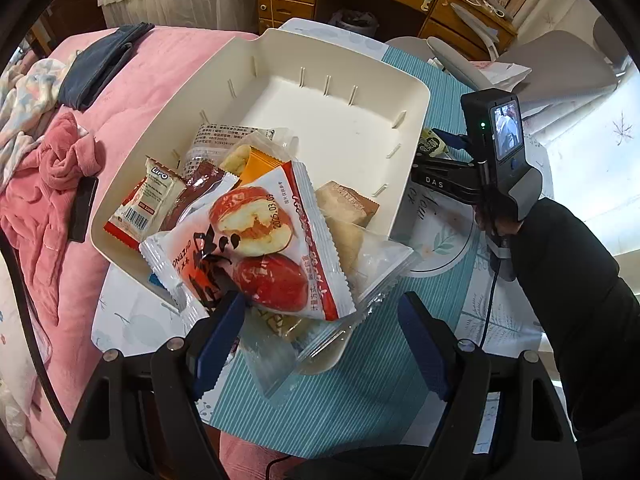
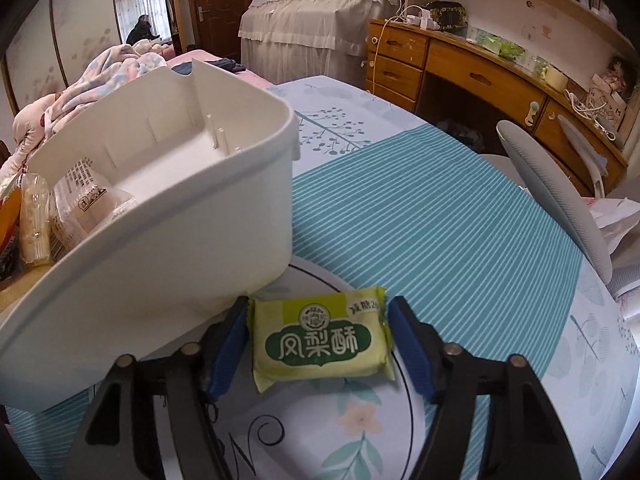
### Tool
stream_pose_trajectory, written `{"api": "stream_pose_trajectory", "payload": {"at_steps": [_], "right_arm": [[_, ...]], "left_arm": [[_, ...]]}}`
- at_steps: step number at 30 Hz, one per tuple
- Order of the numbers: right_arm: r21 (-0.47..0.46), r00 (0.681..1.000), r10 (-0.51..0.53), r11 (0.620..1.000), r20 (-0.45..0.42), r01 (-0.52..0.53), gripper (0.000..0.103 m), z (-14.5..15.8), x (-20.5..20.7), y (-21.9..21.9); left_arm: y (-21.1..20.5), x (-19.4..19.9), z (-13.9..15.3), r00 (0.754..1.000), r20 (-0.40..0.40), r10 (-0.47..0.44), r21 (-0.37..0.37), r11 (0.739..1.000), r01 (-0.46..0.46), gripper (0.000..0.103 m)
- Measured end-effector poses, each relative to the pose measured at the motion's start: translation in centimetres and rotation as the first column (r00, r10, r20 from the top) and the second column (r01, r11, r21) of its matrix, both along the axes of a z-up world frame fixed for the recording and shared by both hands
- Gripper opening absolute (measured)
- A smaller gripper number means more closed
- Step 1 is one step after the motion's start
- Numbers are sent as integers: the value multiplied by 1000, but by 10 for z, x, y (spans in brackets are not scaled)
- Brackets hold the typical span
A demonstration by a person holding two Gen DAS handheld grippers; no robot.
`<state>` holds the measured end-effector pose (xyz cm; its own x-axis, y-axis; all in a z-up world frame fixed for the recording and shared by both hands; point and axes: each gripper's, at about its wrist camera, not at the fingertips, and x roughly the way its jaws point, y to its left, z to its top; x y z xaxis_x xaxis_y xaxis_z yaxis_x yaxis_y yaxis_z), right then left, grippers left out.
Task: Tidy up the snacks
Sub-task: 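Grasp the green pineapple-cake packet with the right tool, then carry the green packet over the white tray with the right tool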
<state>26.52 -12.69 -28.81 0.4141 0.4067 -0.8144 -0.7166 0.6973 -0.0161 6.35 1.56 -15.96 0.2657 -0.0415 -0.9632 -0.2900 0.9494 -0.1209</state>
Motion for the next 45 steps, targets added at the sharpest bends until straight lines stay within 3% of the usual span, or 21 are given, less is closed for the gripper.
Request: {"api": "stream_pose_trajectory", "payload": {"at_steps": [5,13,24,38,45], "right_arm": [[-4,999,-36,999,-20,36,56,2,1,2],[-31,987,-142,990,-76,140,55,5,-2,-2],[-21,955,-254,967,-153,254,55,36,-56,-32],[69,949,-291,951,-118,300,55,108,-134,-18],[99,929,-368,923,-47,371,55,143,-162,15]], "left_arm": [[0,-5,6,1000,16,10,-2,1000,-10,78],[-1,-20,19,999,41,31,7,999,-32,78],[-3,-42,45,998,60,11,-15,1000,-10,78],[18,-61,80,986,123,-110,-26,993,114,78],[52,-52,105,945,193,-263,-22,962,272,78]]}}
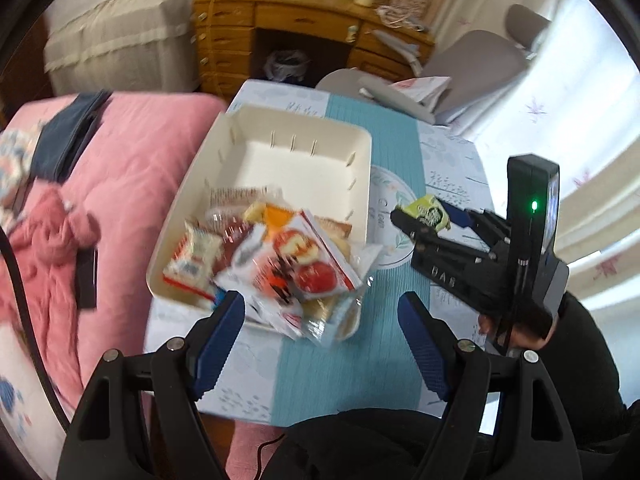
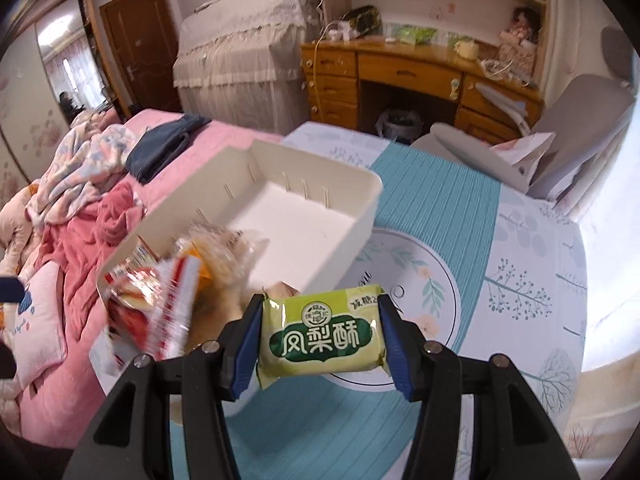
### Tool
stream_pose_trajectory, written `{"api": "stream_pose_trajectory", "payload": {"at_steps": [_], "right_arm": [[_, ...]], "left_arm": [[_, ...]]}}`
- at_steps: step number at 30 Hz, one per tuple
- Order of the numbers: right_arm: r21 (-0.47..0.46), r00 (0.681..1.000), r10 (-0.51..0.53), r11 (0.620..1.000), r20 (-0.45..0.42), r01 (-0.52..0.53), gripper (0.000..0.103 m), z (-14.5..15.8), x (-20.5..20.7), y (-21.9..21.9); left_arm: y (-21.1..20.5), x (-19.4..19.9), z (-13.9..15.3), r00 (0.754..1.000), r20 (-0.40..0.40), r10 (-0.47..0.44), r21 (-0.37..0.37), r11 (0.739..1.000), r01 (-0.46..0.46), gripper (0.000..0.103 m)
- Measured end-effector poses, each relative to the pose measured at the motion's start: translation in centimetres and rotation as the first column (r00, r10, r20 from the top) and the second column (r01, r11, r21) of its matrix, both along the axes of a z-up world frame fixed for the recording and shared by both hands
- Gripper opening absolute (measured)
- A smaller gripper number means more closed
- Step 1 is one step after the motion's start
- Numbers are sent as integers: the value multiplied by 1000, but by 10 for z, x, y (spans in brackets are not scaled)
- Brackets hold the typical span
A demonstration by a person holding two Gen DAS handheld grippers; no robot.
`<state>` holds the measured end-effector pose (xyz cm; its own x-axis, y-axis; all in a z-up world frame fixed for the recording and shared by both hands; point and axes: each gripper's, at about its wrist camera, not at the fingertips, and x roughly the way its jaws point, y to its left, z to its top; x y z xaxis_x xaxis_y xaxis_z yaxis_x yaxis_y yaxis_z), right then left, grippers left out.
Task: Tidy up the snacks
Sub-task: 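Carry the green packet over the white tray with the right tool, then open the right tool to drop the green packet into the tray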
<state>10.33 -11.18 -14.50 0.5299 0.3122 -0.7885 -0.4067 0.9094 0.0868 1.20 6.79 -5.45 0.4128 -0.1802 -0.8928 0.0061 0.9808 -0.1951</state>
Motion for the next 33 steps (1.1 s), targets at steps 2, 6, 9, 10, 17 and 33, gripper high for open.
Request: {"api": "stream_pose_trajectory", "payload": {"at_steps": [2,6,9,10,17,33], "right_arm": [[21,999,-38,999,3,38,55,6,-6,8],[42,994,-103,994,21,102,55,9,-15,33],[76,988,-154,985,28,152,55,9,-17,54],[84,985,-172,982,30,169,55,9,-19,61],[90,964,-264,961,11,262,59,4,-23,91],[171,912,-387,898,-137,406,89,11,-97,27]], "left_arm": [[11,1,7,998,26,-49,11,999,49,78],[42,5,15,992,58,-110,25,994,108,78],[61,11,16,988,56,-144,42,989,141,78],[68,13,15,987,52,-152,44,988,150,78],[95,24,2,982,-7,-188,36,982,188,78],[50,3,3,990,49,-136,18,991,135,78]]}}
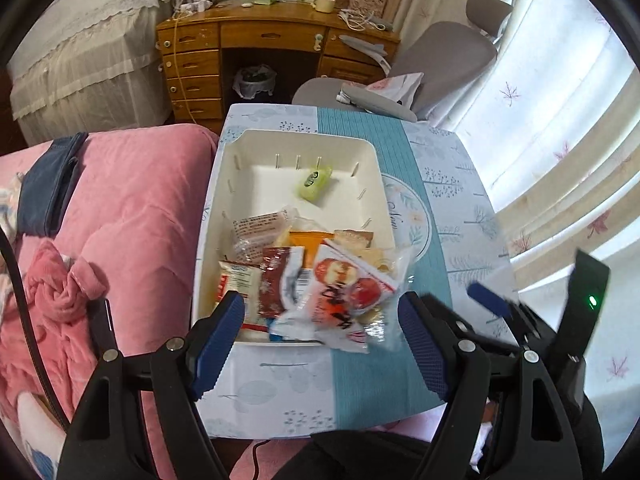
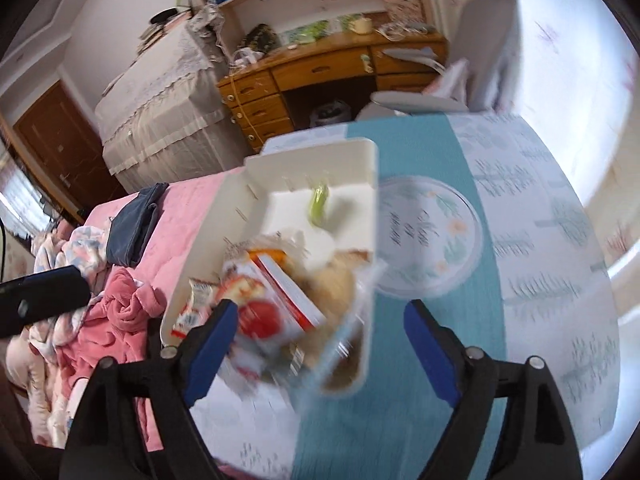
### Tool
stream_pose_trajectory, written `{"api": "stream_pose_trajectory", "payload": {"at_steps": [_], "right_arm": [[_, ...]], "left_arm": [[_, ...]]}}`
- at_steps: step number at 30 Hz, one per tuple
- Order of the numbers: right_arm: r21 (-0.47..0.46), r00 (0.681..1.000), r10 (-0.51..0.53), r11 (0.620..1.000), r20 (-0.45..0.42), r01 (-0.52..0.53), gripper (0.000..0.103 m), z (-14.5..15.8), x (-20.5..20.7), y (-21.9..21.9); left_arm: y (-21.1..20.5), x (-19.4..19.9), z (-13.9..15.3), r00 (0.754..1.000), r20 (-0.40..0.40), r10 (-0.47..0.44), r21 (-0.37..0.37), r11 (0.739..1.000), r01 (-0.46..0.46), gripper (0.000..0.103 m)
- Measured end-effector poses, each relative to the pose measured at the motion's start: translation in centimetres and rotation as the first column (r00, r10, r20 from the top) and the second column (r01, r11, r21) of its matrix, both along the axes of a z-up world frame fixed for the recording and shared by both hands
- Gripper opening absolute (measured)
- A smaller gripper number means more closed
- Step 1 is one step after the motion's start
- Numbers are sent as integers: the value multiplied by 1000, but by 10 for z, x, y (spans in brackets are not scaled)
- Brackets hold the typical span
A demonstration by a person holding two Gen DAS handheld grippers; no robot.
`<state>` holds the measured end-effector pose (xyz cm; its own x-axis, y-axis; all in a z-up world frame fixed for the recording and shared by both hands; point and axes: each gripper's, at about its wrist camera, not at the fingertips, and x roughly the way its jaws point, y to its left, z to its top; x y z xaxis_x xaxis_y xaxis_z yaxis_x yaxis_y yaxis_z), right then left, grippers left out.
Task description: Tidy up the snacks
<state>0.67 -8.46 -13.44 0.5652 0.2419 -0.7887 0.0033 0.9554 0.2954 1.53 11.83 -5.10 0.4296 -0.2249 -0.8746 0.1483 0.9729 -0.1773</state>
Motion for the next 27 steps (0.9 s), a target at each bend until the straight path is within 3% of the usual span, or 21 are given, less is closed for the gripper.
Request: {"api": "stream_pose_trajectory", "payload": {"at_steps": [6,11,18,23,27], "right_arm": [[11,995,-1,1000,-101,2,90,7,-43,-51],[-28,983,31,999,-183,-37,97,20,-80,-86],[21,941,57,998,-334,-53,103,46,-119,-100],[-36,953,83,995,-290,-97,103,58,-142,-82],[-88,971,66,992,-231,-89,103,65,-154,-82]], "left_arm": [[-47,-30,-4,999,-27,37,-14,999,-37,80],[-86,-72,-2,998,-35,44,-28,999,-45,97],[-106,-120,13,996,-11,85,39,996,-84,102],[-108,-141,29,988,68,136,99,985,-143,102],[-110,-153,24,984,53,172,130,976,-177,102]]}}
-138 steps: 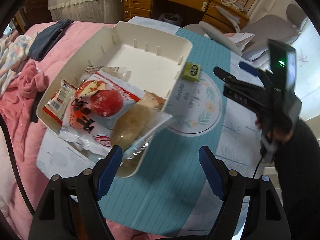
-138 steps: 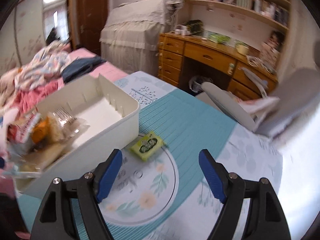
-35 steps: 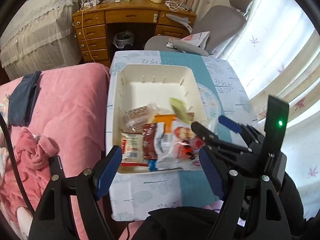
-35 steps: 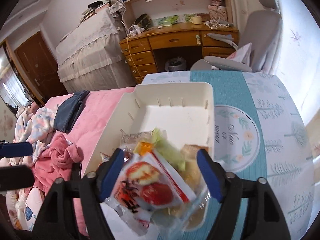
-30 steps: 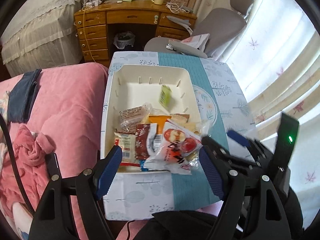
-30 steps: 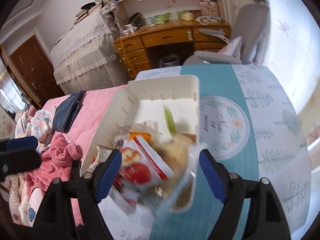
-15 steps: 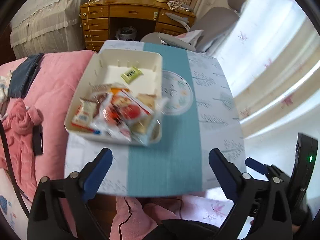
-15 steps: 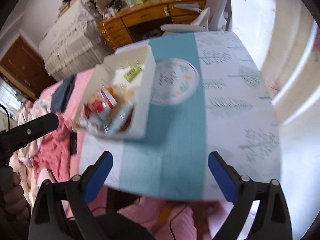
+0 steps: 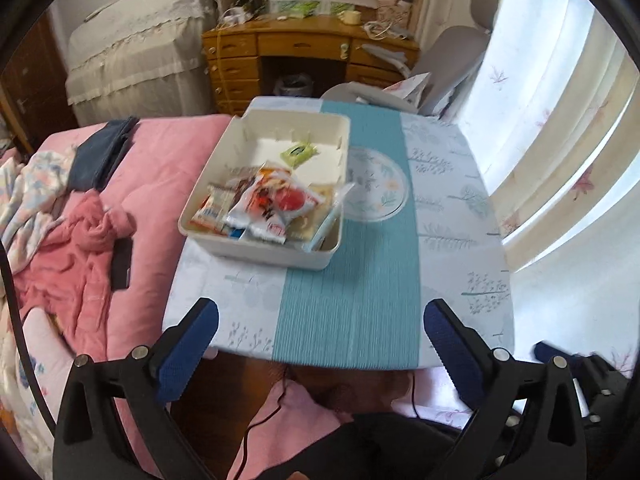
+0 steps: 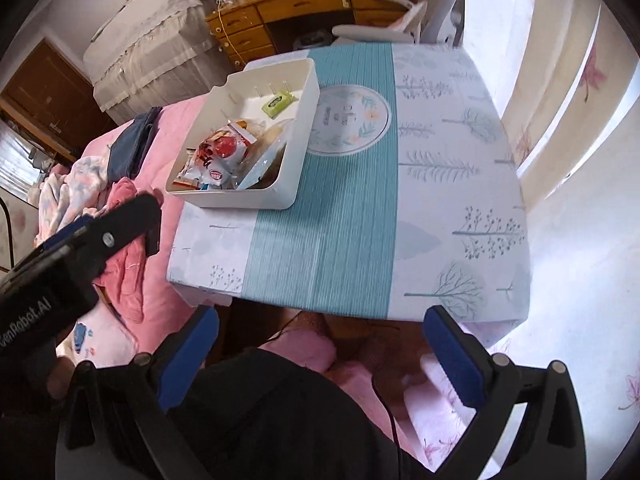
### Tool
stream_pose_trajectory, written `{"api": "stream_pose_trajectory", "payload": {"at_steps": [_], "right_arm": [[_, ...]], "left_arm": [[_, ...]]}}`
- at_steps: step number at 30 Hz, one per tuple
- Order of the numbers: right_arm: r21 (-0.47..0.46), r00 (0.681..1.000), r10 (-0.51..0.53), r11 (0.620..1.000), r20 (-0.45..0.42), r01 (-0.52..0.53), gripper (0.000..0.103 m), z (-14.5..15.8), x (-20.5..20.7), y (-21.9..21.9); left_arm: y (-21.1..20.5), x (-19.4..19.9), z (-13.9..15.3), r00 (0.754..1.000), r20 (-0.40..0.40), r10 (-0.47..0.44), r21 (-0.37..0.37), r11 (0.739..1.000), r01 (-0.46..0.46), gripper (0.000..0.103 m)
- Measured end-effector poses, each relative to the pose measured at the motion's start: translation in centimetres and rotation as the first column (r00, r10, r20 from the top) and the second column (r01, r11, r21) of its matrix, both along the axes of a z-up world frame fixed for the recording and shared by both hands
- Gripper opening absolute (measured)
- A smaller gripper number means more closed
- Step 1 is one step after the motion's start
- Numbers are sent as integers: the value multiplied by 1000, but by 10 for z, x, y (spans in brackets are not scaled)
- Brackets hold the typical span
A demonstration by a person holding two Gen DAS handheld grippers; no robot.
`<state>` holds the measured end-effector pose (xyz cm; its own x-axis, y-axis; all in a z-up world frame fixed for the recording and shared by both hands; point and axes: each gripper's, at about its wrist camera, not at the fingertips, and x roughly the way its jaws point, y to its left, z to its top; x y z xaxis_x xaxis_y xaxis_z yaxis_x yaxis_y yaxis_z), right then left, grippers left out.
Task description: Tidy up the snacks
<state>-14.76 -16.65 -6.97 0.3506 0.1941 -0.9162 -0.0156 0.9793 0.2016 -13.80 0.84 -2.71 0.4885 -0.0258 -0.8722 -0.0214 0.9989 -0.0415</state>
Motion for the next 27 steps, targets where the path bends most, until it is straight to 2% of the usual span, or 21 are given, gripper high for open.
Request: {"api": "stream_pose_trajectory", "payload": {"at_steps": [4,27], "right_arm": [[-18,998,-20,1000,67,21,103,7,-6,-8],[-20,998,-58,998,32,59,103,-2,-7,-23]], "left_arm": [[-4,-7,-3,1000,3,16,5,1000,-16,102],[-30,-6,-1,999,8,-45,50,998,44,102]]}}
